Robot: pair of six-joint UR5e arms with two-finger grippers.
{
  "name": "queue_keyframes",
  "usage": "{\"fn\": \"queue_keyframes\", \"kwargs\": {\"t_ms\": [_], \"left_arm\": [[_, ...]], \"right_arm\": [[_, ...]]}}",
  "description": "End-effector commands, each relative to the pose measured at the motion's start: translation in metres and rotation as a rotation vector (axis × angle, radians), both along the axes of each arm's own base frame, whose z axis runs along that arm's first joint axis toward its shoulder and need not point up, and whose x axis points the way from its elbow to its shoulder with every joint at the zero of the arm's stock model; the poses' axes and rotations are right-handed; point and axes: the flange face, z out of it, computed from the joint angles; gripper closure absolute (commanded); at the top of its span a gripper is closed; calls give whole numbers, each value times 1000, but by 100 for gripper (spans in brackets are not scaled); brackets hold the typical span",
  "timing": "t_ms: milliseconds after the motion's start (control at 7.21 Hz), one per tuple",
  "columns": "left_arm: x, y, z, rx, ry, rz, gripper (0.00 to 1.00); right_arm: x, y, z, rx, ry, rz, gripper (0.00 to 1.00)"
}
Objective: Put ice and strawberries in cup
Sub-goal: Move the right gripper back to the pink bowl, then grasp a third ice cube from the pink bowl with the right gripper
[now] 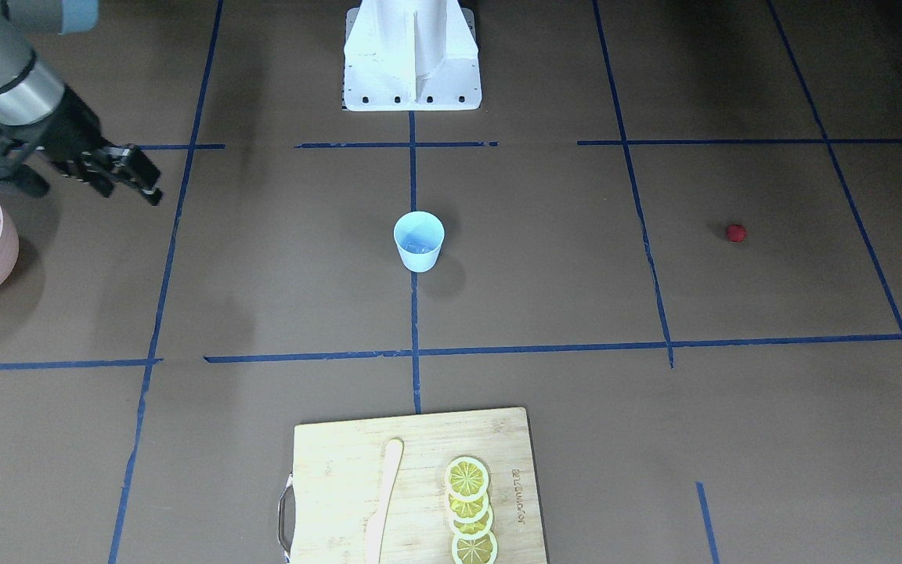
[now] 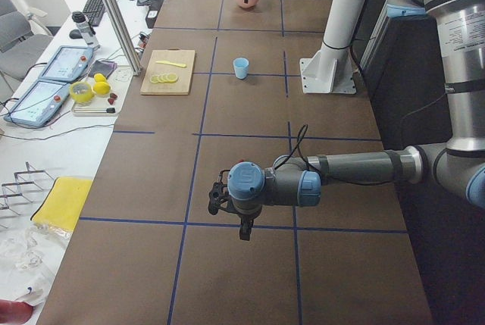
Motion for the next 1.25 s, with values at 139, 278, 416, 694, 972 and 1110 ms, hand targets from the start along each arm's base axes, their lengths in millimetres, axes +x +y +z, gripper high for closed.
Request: {"fn": "queue_keyframes", "kwargs": {"t_ms": [139,278,416,694,972,1110], "left_arm": [[1,1,-2,1,15,0,0],[1,1,-3,1,17,0,0],[1,1,-4,4,17,0,0],[1,1,-6,9,17,0,0],[1,1,-6,8,17,0,0],[0,1,-6,10,17,-1,0]], "right_arm": [[90,-6,97,192,135,-184,17],[111,-13,119,243,156,-237,15],[120,-16,137,283,172,-299,14],[119,-22,147,291,175,-321,7],[113,-32,180,335,137,-318,7],[107,-34,184,335,67,-329,7]]}}
